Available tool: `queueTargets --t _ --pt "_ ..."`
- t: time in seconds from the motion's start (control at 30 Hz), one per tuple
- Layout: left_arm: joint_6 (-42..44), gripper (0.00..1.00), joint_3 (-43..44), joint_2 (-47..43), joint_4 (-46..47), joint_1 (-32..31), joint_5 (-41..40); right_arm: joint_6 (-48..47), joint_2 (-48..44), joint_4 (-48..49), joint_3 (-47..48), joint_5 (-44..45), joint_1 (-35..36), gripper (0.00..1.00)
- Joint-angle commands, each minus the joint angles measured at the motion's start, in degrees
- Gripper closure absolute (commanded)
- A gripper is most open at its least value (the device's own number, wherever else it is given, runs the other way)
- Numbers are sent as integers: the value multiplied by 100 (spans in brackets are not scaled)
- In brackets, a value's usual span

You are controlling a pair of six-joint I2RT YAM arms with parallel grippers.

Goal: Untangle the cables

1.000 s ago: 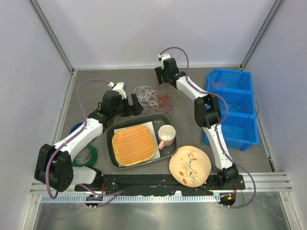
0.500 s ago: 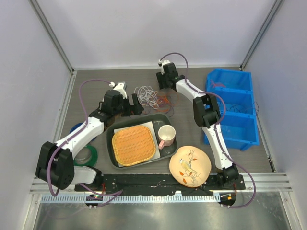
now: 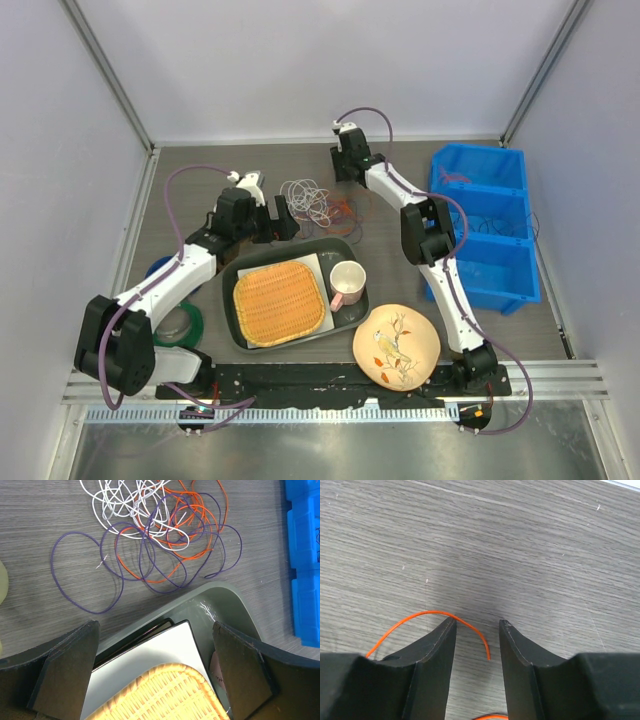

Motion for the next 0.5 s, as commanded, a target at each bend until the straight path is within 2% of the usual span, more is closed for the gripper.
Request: queueTargets --t 0.0,0.13,0.23,0.37,0.47 --pt "-60 0 157 -165 138 2 110 145 133 -243 282 -202 -142 62" --pt "-51 0 122 -192 174 11 110 285 133 -190 264 -580 -274 78" --pt "-34 0 122 -209 165 2 101 303 46 -58 97 -739 -327 97" --pt "-34 0 122 -218 139 2 49 286 -463 424 -429 -757 -318 99" --pt "-25 0 122 -244 130 2 101 312 -1341 1065 -1375 -520 -318 99"
